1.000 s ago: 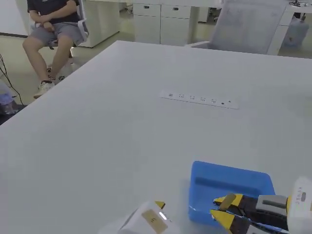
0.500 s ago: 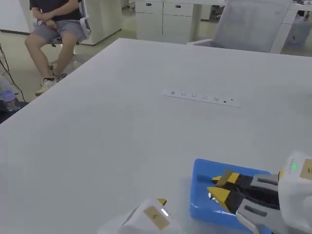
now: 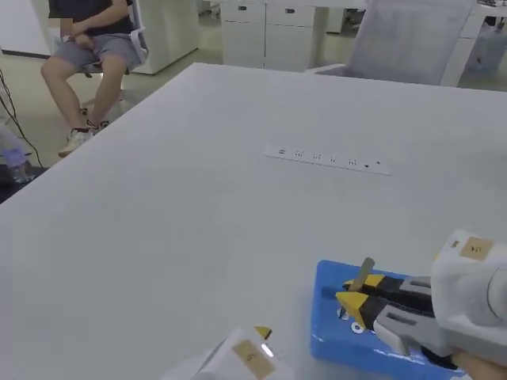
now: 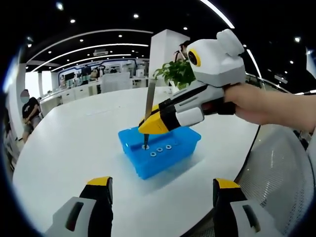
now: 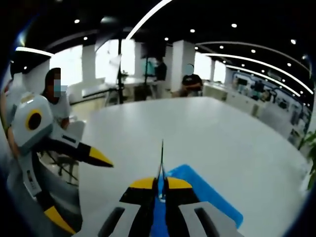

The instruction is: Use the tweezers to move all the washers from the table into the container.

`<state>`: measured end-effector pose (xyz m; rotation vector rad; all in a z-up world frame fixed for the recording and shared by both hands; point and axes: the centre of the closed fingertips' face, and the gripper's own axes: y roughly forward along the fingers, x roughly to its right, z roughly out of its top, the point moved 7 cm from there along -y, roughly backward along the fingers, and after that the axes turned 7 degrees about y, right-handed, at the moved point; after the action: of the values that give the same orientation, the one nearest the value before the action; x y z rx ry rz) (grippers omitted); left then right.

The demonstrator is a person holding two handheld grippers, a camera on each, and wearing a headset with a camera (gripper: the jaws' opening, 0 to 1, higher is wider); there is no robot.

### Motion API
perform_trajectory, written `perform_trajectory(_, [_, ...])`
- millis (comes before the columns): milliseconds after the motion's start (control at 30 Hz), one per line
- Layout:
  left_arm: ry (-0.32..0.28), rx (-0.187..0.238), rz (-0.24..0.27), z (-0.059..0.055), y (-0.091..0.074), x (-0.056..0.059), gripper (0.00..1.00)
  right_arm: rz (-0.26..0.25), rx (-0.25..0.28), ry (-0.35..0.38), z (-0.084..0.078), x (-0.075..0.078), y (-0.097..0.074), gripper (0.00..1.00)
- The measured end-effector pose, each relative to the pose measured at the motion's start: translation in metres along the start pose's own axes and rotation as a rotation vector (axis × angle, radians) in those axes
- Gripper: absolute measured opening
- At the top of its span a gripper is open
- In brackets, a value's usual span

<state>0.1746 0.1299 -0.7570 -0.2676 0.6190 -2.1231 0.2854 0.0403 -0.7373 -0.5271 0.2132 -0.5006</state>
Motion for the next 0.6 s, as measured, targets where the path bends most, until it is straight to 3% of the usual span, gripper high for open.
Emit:
perform_trajectory(200, [0.042,-0.013,-0.024,0.001,0.002,0.004,0.83,0.011,-0.018,0.04,-0.011,0.008,0.013,0.03])
perform_trajectory(333, [0.009,-0.003,-0.033,0.001,0.001,0.003,0.82,0.015,-0.052,-0.002,-0.014,0.008,0.016,0.03])
perform_trajectory(433, [0.023,0.004,-0.034,0.002,0.001,0.004,0.82,0.01,-0.076,-0.029,-0.017,0.008,0.016,0.03])
perform_trajectory(600, [0.018,0.001,-0.041,0.002,0.002,0.004,0.82,-0.005,-0.07,-0.015,-0.018,0.011,0.018,0.03])
